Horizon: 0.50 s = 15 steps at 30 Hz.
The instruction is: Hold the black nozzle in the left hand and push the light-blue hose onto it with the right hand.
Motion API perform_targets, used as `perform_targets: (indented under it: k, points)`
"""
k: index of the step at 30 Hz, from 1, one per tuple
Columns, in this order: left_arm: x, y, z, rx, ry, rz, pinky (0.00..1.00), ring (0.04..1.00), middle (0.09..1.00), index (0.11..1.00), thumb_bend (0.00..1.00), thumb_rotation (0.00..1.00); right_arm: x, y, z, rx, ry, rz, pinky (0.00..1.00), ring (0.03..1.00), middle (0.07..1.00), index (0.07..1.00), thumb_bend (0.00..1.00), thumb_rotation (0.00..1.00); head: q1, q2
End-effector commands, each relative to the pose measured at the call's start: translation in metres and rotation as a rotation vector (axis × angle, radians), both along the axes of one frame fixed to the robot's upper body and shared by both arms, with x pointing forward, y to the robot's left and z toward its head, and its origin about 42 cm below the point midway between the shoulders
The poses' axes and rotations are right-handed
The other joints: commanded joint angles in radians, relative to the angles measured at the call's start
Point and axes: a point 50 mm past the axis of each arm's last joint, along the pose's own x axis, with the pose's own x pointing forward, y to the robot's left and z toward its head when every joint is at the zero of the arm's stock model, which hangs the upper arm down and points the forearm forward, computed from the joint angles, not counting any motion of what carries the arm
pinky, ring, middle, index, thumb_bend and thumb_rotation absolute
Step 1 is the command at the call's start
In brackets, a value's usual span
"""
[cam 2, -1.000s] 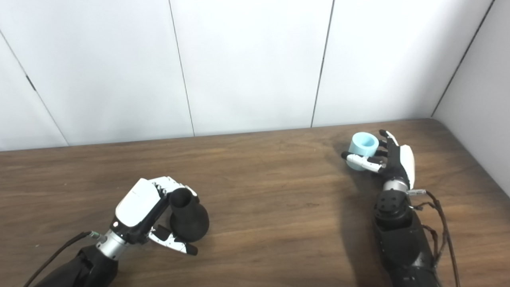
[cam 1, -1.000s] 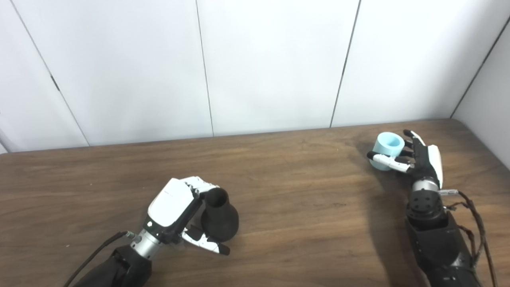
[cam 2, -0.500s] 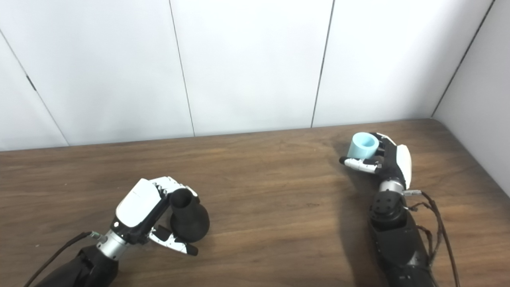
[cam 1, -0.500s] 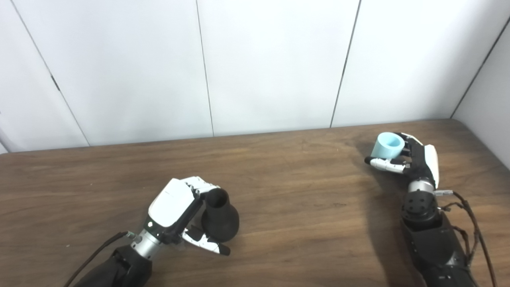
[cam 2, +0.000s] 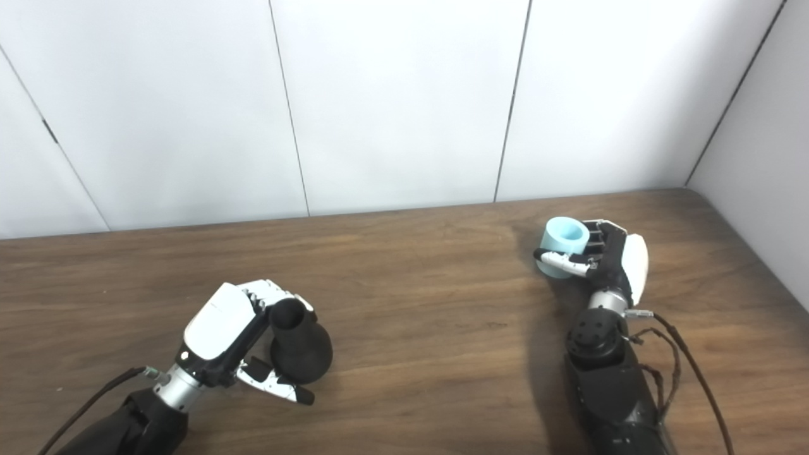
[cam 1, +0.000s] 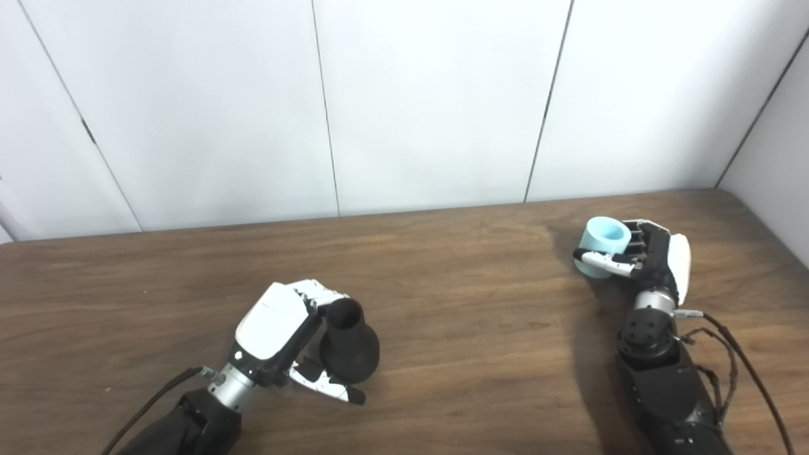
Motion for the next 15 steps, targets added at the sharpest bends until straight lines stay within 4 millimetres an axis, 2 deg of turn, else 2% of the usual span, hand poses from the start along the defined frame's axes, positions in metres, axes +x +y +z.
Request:
perform_targets:
  k: [1,12,15]
  points:
    - [-0.093,-0.019,-0.103,-0.038,0.312,0.02,0.59,0.458,0.46,0.509,0.5,0.0,0.017,0.003,0.034,-0.046,-0.156,0.042,0.35,0.404,0.457,0.502,0.53,0.0,0.001,0.003]
    - [-0.093,-0.019,-0.104,-0.036,0.318,0.021,0.59,0.461,0.461,0.506,0.5,0.0,0.01,0.005,0.033,0.017,-0.166,0.039,0.37,0.423,0.465,0.497,0.53,0.0,0.011,0.006]
    - [-0.093,-0.02,-0.104,-0.029,0.319,0.018,0.6,0.463,0.465,0.501,0.51,0.0,0.005,0.011,0.038,0.032,-0.185,0.078,0.36,0.413,0.453,0.504,0.53,0.0,0.017,0.009]
